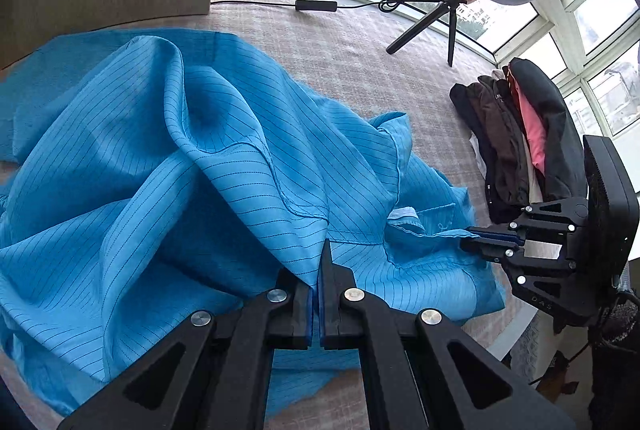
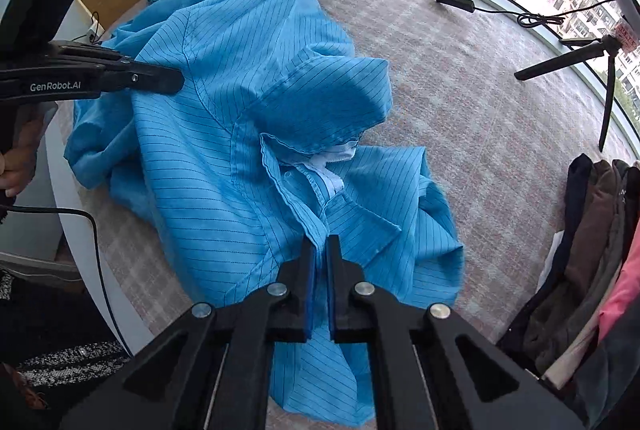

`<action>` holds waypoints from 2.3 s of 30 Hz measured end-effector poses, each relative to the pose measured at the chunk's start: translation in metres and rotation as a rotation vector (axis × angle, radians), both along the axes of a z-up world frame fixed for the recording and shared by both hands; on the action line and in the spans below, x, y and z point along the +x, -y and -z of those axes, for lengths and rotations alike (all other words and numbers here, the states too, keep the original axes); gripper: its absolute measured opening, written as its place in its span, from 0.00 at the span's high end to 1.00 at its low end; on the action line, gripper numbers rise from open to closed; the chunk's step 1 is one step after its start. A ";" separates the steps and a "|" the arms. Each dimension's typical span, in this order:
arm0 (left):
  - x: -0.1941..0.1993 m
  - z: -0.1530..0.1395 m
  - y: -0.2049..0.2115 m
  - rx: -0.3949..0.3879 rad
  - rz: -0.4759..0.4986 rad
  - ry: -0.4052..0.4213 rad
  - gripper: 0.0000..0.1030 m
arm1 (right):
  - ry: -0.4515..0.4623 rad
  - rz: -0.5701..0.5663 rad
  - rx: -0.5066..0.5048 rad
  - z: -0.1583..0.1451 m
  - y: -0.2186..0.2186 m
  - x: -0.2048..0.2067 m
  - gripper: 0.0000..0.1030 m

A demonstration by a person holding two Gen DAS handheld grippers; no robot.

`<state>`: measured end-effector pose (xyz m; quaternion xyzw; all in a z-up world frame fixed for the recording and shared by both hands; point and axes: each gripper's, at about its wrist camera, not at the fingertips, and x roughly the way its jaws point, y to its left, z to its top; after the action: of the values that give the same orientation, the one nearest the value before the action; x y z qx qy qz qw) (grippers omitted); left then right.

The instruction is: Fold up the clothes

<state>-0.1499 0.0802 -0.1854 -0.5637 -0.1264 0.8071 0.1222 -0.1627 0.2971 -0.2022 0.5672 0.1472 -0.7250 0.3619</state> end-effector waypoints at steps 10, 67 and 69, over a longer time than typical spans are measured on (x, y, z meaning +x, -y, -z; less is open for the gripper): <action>0.027 0.062 -0.014 -0.012 0.098 0.111 0.99 | 0.410 0.322 -0.191 0.058 -0.099 0.035 0.93; -0.006 -0.018 -0.022 -0.192 0.495 0.030 0.99 | 0.096 0.058 -0.204 0.014 0.031 -0.005 0.63; -0.004 -0.021 -0.023 -0.235 0.473 0.006 0.99 | 0.020 0.068 -0.155 0.008 0.033 -0.006 0.63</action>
<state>-0.1539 0.1027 -0.1643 -0.5905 0.1030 0.7635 0.2406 -0.1683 0.2644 -0.2104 0.5492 0.0675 -0.7406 0.3812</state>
